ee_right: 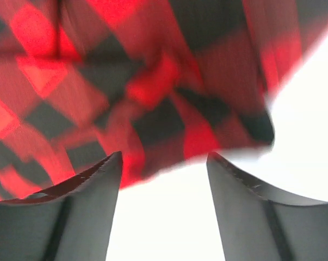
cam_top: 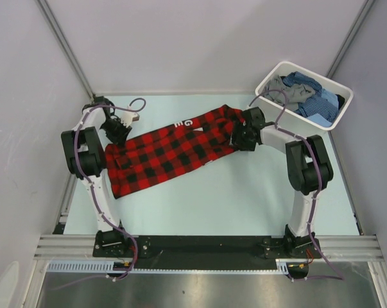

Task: Fold and stack the long sleeve shirts
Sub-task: Fold the shirt

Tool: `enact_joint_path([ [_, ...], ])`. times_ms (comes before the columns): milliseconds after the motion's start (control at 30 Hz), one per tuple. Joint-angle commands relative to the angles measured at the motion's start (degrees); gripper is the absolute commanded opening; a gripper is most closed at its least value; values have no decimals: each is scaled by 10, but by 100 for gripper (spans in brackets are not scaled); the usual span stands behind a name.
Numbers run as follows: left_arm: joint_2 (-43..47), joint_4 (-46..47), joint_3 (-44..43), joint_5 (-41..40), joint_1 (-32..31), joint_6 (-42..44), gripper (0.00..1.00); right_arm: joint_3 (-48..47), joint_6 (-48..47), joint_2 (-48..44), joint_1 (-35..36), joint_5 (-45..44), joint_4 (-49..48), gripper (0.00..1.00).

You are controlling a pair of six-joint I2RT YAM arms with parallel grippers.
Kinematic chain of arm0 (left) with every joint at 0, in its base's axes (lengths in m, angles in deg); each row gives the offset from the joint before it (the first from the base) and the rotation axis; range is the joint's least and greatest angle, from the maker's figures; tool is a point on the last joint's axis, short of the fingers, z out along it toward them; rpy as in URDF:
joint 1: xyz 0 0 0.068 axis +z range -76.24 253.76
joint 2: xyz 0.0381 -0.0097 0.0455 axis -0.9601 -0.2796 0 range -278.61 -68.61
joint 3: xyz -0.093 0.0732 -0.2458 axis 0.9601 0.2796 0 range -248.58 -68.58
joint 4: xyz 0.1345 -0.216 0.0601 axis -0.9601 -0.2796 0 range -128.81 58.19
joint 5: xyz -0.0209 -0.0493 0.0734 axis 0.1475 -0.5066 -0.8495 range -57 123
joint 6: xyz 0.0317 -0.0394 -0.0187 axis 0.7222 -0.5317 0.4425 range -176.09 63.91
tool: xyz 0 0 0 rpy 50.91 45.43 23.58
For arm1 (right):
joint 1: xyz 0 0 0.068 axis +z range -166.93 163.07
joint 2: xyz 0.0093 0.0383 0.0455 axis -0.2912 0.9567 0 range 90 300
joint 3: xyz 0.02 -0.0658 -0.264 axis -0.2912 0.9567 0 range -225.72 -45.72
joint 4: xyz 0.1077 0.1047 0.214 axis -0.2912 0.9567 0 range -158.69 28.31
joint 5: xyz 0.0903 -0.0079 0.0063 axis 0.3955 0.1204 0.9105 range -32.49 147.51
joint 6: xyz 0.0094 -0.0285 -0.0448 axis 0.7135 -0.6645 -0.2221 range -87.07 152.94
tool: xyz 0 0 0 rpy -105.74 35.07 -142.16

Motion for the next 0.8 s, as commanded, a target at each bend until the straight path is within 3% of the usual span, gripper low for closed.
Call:
enact_joint_path([
  [0, 23, -33, 32, 9, 15, 8, 36, 40, 14, -87, -11, 44, 41, 73],
  [133, 20, -32, 23, 25, 14, 2, 44, 37, 42, -66, -10, 40, 18, 76],
  [300, 14, -40, 4, 33, 13, 10, 49, 0, 61, -14, -12, 26, -7, 70],
  [467, 17, -55, -6, 62, 12, 11, 50, -18, 72, 11, -14, 18, 16, 48],
  [600, 19, -67, 1, 74, 3, 18, 47, -3, 68, -1, -16, 7, 41, 17],
  [633, 18, -69, 4, 74, 2, 21, 47, 1, 64, -2, -16, -6, 42, 14],
  [733, 13, -72, 16, 65, 3, 21, 40, -17, 36, 6, -11, -26, 33, 3],
  [767, 13, -65, 21, 63, 5, 20, 33, -25, 23, 11, -10, -26, 31, 0],
])
